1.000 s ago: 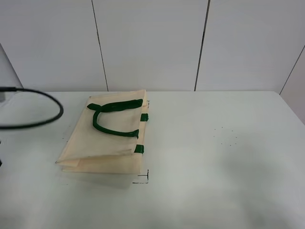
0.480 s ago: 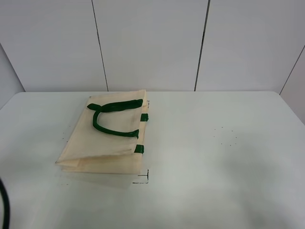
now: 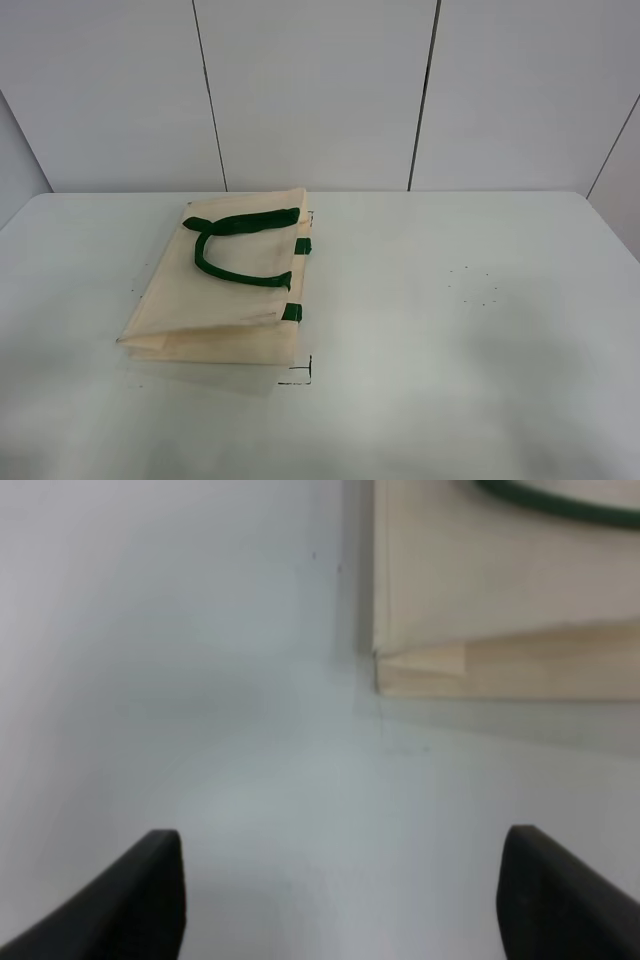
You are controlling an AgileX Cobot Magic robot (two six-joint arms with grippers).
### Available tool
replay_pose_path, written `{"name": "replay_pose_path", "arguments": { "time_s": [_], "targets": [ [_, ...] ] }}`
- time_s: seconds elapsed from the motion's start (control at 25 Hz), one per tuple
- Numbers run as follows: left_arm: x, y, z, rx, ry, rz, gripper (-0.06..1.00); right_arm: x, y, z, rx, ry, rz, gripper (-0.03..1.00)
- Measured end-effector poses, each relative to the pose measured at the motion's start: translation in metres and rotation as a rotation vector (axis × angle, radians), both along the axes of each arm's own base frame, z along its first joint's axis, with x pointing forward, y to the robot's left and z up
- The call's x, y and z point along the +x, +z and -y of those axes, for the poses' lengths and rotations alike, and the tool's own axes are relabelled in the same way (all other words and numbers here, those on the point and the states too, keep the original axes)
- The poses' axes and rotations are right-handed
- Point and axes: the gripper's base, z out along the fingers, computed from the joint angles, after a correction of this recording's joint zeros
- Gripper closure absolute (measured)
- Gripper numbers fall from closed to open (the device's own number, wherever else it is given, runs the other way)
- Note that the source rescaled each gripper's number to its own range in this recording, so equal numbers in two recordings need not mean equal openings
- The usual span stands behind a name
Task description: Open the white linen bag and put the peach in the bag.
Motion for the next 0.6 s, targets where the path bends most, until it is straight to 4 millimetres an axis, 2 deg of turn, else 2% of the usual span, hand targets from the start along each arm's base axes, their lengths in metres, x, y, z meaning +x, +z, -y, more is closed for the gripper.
{"name": "replay_pose_path", "arguments": {
  "time_s": [0.6],
  "targets": [
    [-0.0011, -0.0001, 0.0000, 0.002, -0.003, 0.007, -0.03, 0.0000, 0.0000, -0.0001, 0.001, 0.001, 0.000, -0.03]
  ]
}}
